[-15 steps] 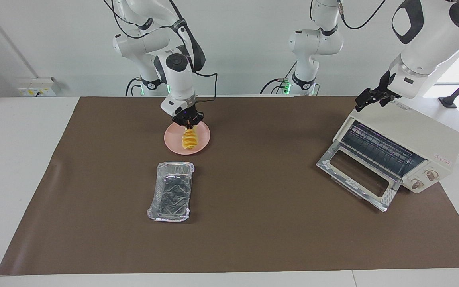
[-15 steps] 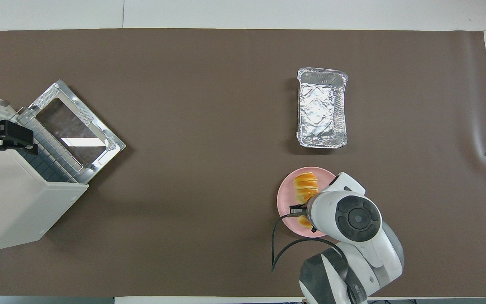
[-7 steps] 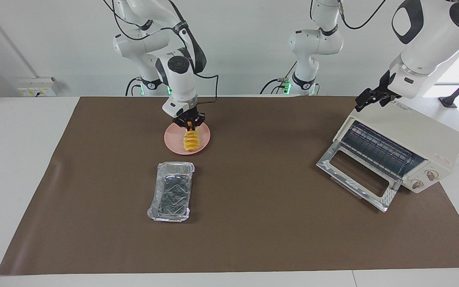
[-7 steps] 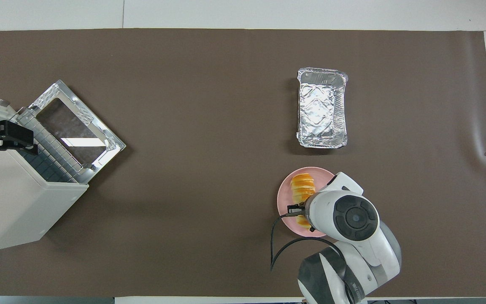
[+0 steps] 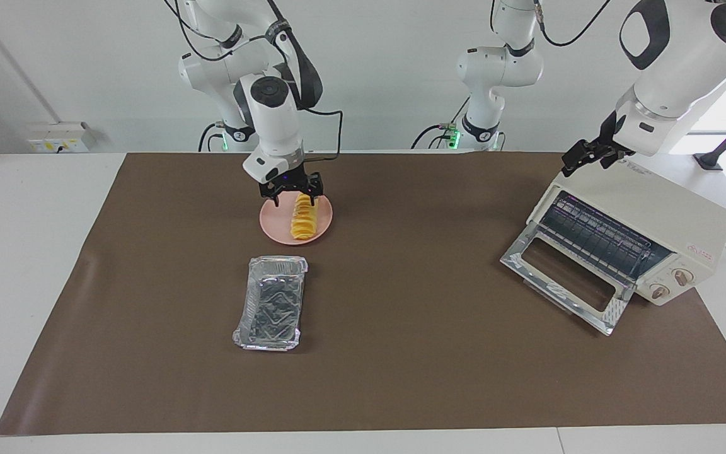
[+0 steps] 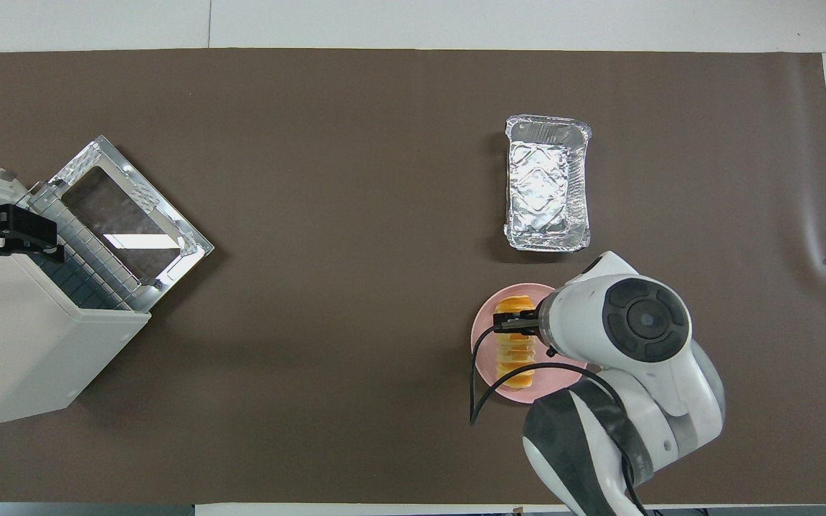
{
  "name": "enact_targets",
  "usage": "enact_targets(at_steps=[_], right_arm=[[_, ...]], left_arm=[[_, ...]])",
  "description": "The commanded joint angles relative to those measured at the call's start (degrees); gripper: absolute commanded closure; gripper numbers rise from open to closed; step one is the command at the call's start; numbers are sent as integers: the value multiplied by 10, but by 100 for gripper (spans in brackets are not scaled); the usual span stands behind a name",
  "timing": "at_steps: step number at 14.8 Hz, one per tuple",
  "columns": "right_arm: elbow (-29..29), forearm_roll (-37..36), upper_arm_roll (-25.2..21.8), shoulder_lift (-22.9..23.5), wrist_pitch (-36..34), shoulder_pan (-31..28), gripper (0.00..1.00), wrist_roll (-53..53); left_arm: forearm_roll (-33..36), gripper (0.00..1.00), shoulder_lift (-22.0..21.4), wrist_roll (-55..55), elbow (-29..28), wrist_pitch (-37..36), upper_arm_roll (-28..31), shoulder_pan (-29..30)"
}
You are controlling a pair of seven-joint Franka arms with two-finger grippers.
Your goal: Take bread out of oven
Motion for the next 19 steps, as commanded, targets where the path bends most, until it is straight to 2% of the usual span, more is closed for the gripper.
enact_targets(at_steps=[1,3,5,8,10,14,19], right_arm=[[93,6,-1,6,-70,-72,0,-92],[143,5,-1,6,-99,-119,0,-184],[199,4,-2,6,-170,-155,0,-255],[278,4,-2,8,-295,-190,0,-296],[308,11,-14,14,-353,-203,0,-322],[319,10,-24,23,-379,-225,0,-334],[297,-3,-30,21,-356,-224,0,-327]], left_arm=[[9,0,-7,3,-5,6,-2,2],[9,0,-8,3,-5,6,-2,2],[9,0,-7,4,-5,6,-2,2],[9,0,-7,3,-5,6,-2,2],[9,0,-7,3,-5,6,-2,2],[9,0,-7,3,-5,6,-2,2],[9,0,-7,3,-5,6,-2,2]])
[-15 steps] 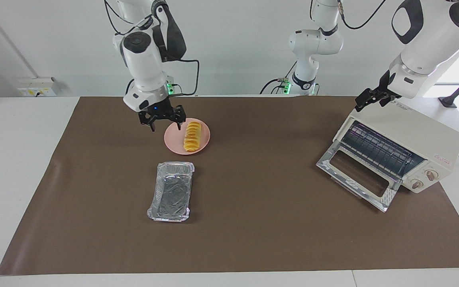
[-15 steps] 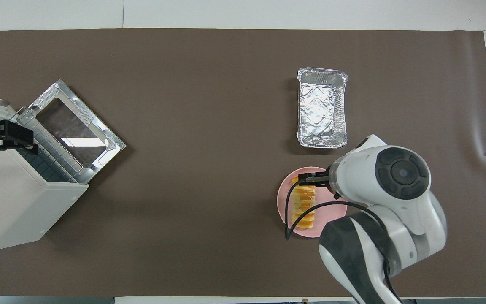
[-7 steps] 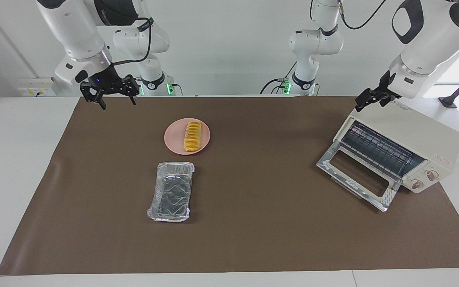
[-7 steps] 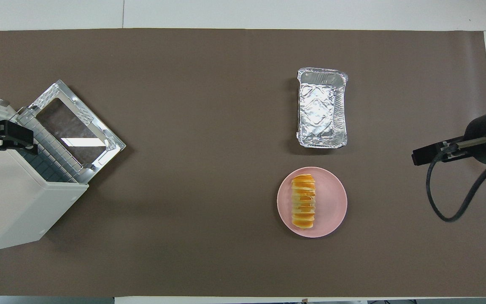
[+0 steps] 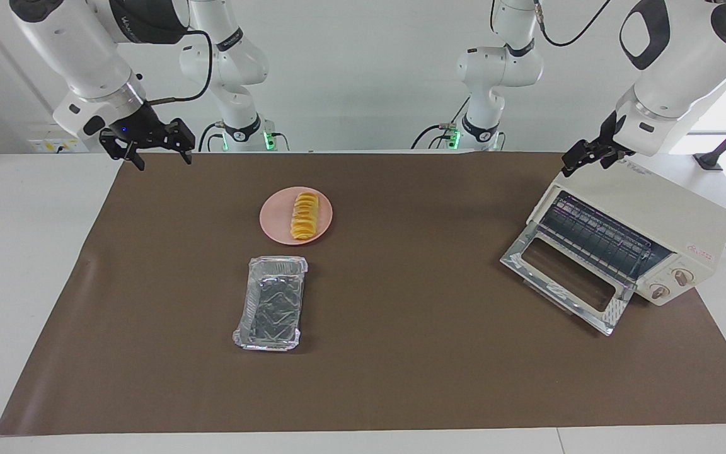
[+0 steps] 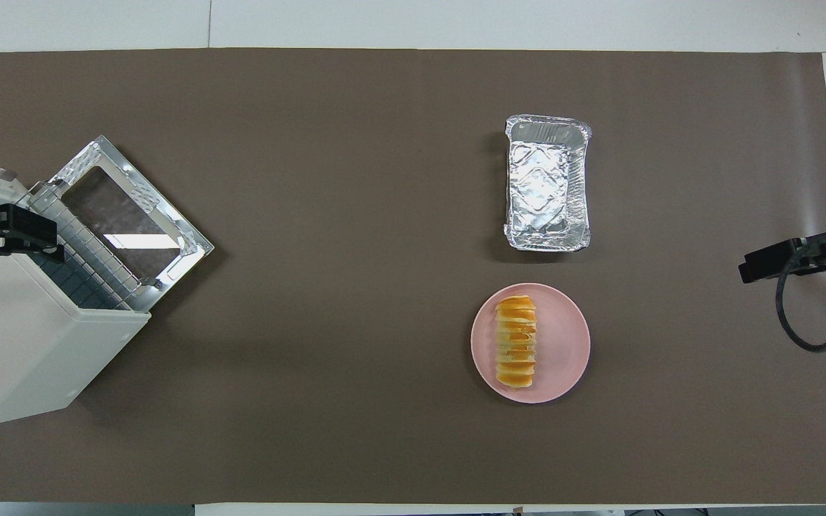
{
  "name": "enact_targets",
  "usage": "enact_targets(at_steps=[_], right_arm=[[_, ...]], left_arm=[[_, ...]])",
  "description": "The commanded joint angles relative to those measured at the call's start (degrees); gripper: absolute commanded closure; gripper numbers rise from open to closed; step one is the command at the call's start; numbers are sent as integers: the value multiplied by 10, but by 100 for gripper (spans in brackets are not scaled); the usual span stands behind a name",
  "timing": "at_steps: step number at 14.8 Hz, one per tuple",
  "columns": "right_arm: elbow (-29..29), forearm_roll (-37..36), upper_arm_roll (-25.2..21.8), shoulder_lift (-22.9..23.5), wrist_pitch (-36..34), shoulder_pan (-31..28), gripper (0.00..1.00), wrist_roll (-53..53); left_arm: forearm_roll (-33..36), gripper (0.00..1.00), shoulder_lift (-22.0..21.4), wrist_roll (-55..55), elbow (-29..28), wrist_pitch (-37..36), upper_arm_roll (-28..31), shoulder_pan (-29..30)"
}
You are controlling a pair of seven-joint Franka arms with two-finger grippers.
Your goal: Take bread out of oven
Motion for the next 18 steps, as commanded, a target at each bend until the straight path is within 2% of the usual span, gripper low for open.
enact_targets(at_steps=[1,5,7,18], right_arm=[[-4,-6,6,2,6,-5,0,-7],[4,-24,14,9,19,-1,0,-2],[30,-23,14,21,18,-3,0,-1],[22,-22,14,16,16,-4,0,8]], left_arm=[[9,0,-7,3,-5,6,-2,2],[9,0,-7,3,-5,6,-2,2],[9,0,-7,3,-5,6,-2,2],[9,0,-7,3,-5,6,-2,2]])
